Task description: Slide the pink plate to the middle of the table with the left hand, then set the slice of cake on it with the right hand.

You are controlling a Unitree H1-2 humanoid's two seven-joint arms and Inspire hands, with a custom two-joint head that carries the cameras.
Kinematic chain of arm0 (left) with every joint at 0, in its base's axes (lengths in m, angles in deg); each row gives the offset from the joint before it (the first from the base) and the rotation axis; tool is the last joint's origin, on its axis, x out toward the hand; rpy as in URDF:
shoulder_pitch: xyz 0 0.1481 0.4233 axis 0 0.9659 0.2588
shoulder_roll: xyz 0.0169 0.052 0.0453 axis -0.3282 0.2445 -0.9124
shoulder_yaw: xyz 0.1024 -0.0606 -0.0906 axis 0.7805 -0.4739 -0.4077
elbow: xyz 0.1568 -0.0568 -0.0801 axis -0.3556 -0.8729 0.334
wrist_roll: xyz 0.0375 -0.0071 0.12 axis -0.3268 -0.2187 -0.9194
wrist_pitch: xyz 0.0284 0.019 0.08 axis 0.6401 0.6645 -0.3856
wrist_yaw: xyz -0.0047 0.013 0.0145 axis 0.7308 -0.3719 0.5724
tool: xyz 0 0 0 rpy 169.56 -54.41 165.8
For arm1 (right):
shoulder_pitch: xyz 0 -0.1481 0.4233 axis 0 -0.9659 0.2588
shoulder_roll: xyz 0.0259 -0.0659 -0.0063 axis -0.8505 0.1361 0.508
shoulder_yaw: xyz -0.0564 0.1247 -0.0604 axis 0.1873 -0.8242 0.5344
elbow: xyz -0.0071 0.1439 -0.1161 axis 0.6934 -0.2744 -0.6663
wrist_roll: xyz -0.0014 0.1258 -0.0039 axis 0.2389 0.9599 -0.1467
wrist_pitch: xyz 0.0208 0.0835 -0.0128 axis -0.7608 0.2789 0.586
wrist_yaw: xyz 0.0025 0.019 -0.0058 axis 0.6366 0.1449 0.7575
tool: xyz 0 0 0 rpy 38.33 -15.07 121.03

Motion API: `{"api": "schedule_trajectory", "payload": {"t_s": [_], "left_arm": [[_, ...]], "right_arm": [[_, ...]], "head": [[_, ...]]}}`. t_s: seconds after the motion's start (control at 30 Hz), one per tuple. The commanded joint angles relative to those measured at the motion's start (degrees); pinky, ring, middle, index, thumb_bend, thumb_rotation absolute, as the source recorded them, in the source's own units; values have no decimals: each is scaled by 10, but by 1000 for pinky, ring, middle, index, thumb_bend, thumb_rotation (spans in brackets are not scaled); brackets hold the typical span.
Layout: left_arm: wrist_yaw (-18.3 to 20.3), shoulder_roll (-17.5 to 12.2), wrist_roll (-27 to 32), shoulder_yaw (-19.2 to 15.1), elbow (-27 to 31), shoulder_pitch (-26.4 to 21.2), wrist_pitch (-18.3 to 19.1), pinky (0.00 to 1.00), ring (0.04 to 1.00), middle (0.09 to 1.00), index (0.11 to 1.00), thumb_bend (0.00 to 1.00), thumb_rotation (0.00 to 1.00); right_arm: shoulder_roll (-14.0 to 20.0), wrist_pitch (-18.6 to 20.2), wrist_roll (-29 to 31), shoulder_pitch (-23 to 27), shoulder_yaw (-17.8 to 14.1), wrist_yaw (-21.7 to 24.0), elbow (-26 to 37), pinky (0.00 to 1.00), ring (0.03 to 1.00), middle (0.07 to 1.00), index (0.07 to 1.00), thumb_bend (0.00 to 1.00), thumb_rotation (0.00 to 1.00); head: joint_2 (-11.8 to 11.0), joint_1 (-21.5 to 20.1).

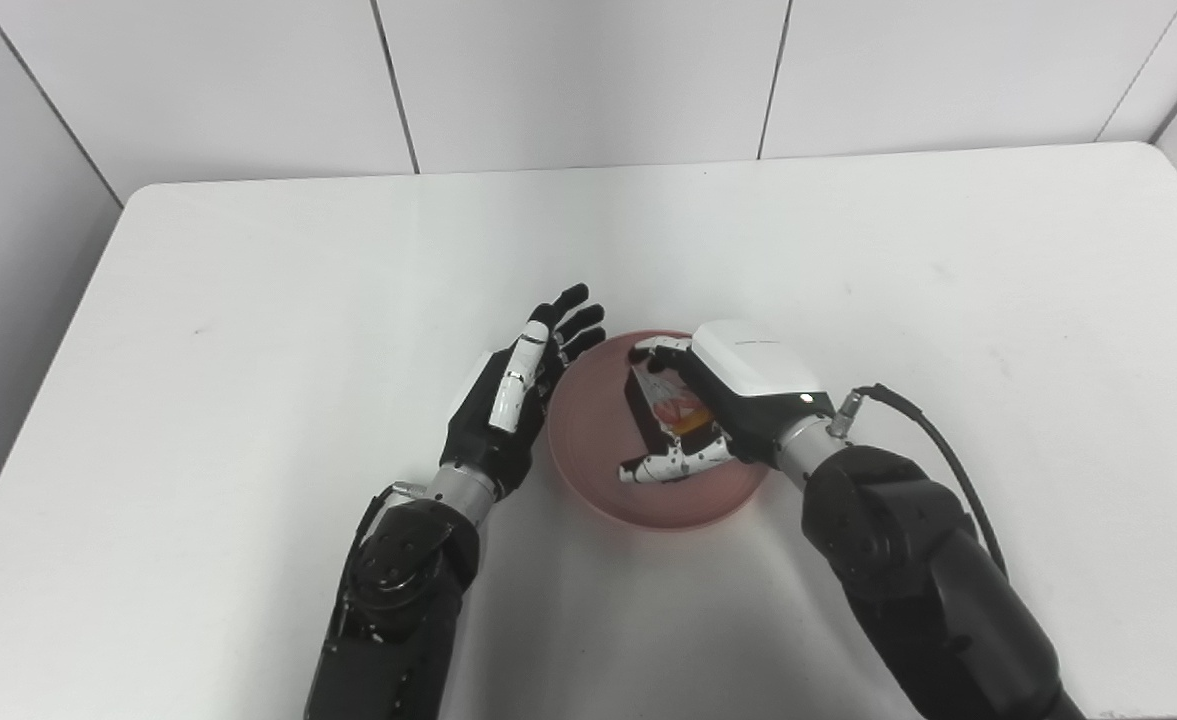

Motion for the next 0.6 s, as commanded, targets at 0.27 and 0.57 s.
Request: {"api": "schedule_trajectory", "payload": {"t_s": [0.27,0.57], "left_arm": [[5,-4,-2,2,-13,9,44,894,917,923,920,436,1000],[8,-3,3,-8,-22,11,27,907,924,924,916,438,1000]], "right_arm": [[10,-11,32,-7,-21,-3,19,885,1000,1000,1000,1000,947],[-8,-60,97,-22,-59,-114,21,863,982,1000,1000,984,895]], "head": [[-5,1],[-10,11]]}}
